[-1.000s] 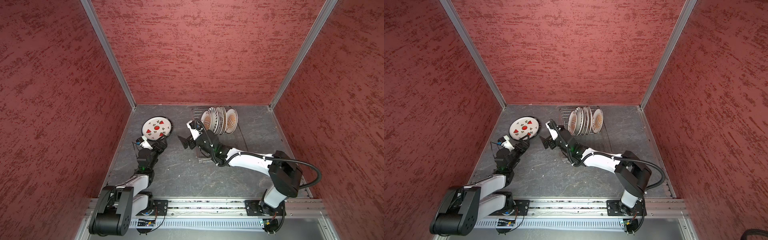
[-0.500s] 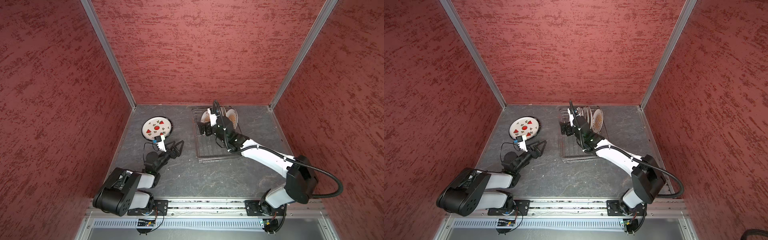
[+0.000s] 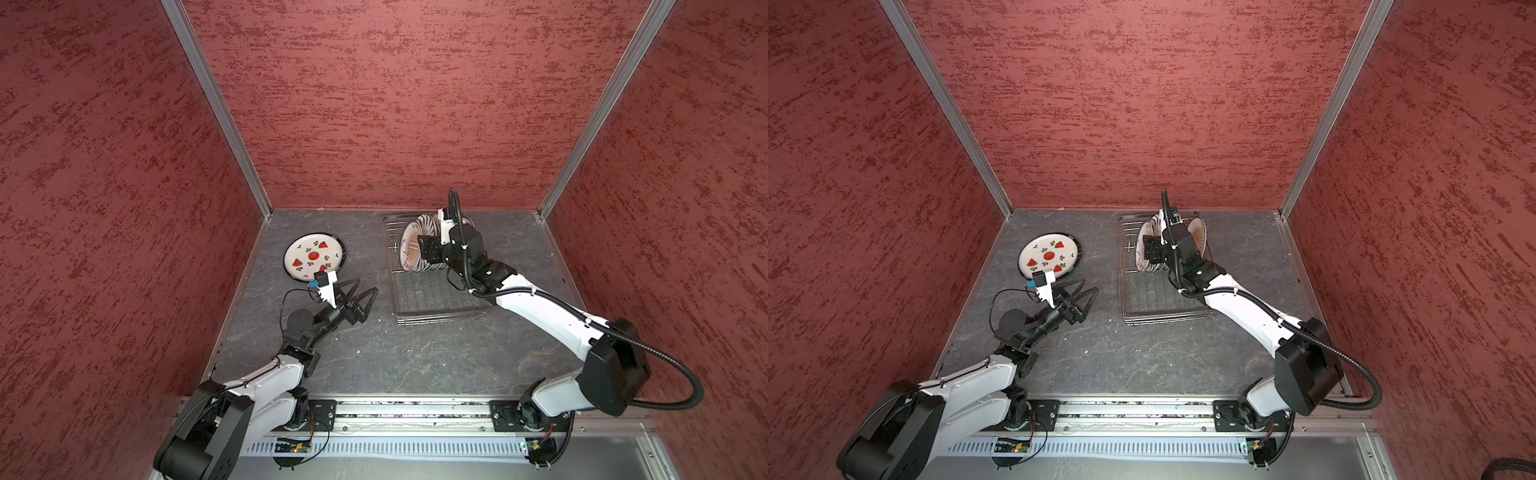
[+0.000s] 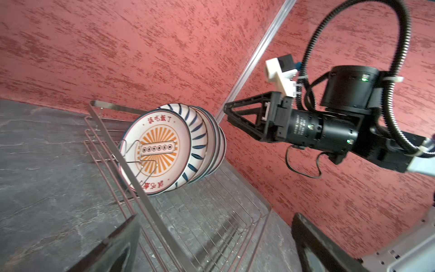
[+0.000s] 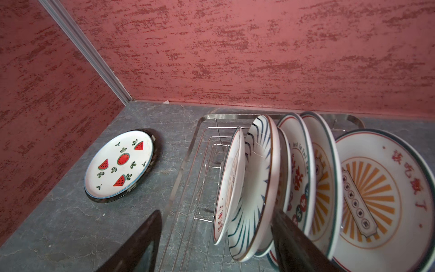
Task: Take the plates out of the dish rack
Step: 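Release and withdraw the left gripper while the right gripper reaches into the rack, then grasp the top rim of the blue-striped plate in the rack with the right gripper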
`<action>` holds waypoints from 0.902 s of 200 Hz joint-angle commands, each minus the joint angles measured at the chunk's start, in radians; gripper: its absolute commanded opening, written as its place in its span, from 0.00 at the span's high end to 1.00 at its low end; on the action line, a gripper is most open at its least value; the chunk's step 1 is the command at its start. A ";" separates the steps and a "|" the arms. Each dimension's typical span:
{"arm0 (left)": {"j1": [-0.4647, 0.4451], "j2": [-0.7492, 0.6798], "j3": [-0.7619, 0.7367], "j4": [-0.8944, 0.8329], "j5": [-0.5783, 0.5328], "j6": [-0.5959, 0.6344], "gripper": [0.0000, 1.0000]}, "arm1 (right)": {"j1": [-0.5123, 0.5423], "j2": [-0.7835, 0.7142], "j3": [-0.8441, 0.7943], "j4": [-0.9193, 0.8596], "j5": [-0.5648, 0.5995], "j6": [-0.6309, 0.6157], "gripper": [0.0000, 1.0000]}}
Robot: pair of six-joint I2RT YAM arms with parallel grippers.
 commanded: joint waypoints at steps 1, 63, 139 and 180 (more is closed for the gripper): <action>-0.035 -0.024 0.003 -0.088 -0.023 0.074 0.01 | -0.011 0.031 0.077 -0.073 0.063 0.001 0.38; -0.045 -0.016 0.007 -0.089 -0.030 0.073 0.01 | -0.013 0.145 0.180 -0.146 0.149 -0.036 0.58; -0.051 -0.007 0.007 -0.089 -0.061 0.080 0.01 | -0.015 0.228 0.258 -0.230 0.230 -0.036 0.67; -0.051 -0.007 0.019 -0.120 -0.064 0.075 0.01 | -0.016 0.256 0.271 -0.223 0.228 -0.042 0.70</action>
